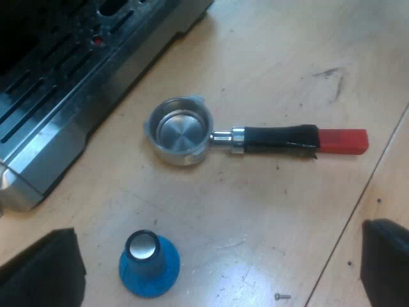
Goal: Put the handle in the coffee machine
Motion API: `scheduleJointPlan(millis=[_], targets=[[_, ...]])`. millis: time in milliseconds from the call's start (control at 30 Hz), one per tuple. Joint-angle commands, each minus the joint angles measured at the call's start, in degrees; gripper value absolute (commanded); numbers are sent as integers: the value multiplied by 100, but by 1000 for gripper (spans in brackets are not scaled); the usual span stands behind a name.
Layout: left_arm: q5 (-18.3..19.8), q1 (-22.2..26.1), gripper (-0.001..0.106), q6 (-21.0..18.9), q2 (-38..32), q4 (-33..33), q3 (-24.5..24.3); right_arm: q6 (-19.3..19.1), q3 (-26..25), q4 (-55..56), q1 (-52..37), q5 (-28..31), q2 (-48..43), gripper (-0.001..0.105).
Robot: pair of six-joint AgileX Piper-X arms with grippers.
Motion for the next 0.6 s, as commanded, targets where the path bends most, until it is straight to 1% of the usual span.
scheduleJointPlan(millis=[33,67,100,167,200,233,333,433,467,533,600], targets=[[219,-158,89,226,150,7,-34,322,-61,-42,376,440,345,69],[222,-338,89,239,206,7,-34,432,-61,-59,470,515,479,69],[220,-406,89,239,222,7,-34,467,-61,-71,523,554,607,69],[220,-877,89,238,331,7,-34,566,-41,-190,599,572,841,69],[220,-946,89,238,350,7,-34,637,-27,-271,600,572,905,69],[220,-1141,89,238,414,-8,-34,755,-25,-334,599,572,1025,69],[220,-1509,89,189,590,-8,-11,914,-27,-448,599,572,1251,69],[220,-1724,89,189,725,-181,142,1105,-27,-453,599,572,1478,69],[220,-1775,89,135,757,-305,245,1184,-27,-464,599,586,1558,69],[220,-1811,89,-80,809,-654,488,1198,-27,-510,599,629,1673,69],[220,-1810,89,-129,833,-829,606,1238,-27,-548,599,742,1748,69]])
